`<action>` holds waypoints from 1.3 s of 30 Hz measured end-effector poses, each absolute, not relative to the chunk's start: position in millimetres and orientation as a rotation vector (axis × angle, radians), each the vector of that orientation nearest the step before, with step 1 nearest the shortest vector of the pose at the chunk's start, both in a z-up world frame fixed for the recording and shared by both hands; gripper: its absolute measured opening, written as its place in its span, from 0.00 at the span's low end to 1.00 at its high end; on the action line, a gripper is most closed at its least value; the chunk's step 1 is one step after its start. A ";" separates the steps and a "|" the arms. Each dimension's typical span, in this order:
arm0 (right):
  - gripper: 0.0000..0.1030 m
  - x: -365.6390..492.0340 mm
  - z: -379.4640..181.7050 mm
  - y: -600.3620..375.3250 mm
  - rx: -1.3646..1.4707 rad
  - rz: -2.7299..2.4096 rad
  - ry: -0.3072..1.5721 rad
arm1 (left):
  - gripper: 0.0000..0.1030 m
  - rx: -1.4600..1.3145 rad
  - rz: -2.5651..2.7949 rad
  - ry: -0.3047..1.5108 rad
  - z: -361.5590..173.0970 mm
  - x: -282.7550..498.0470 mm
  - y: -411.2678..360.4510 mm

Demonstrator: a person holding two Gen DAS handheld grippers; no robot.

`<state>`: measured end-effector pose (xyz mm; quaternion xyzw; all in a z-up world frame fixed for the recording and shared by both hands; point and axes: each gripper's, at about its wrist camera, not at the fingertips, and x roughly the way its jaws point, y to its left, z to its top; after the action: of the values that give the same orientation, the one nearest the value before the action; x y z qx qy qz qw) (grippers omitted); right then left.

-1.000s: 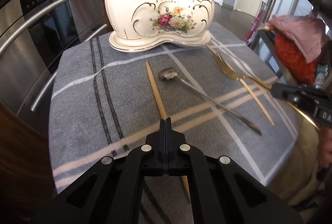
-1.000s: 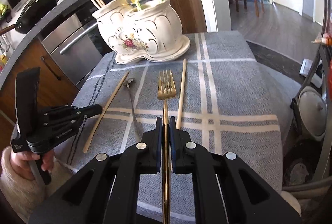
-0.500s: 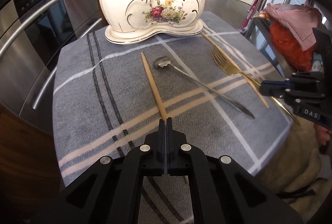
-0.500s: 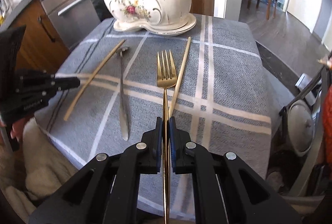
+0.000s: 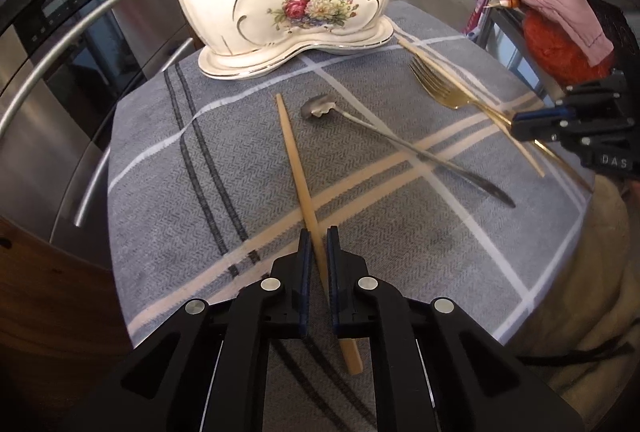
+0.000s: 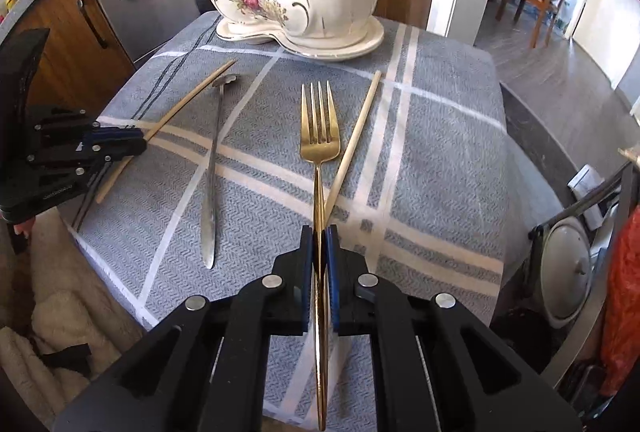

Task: Organize utensils
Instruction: 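Grasp a wooden chopstick with the left tool while the right holds the gold fork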

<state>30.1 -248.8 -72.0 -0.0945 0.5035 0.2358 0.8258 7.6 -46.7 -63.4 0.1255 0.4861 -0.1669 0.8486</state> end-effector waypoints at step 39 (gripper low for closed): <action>0.06 65.8 -77.6 -195.4 -0.407 0.513 1.083 | 0.21 0.247 -0.338 1.030 -63.5 26.6 -45.3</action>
<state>65.8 -195.4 -77.6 -0.1900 0.5061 0.2395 0.8065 26.6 -45.3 -63.5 0.1173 0.4890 -0.1606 0.8493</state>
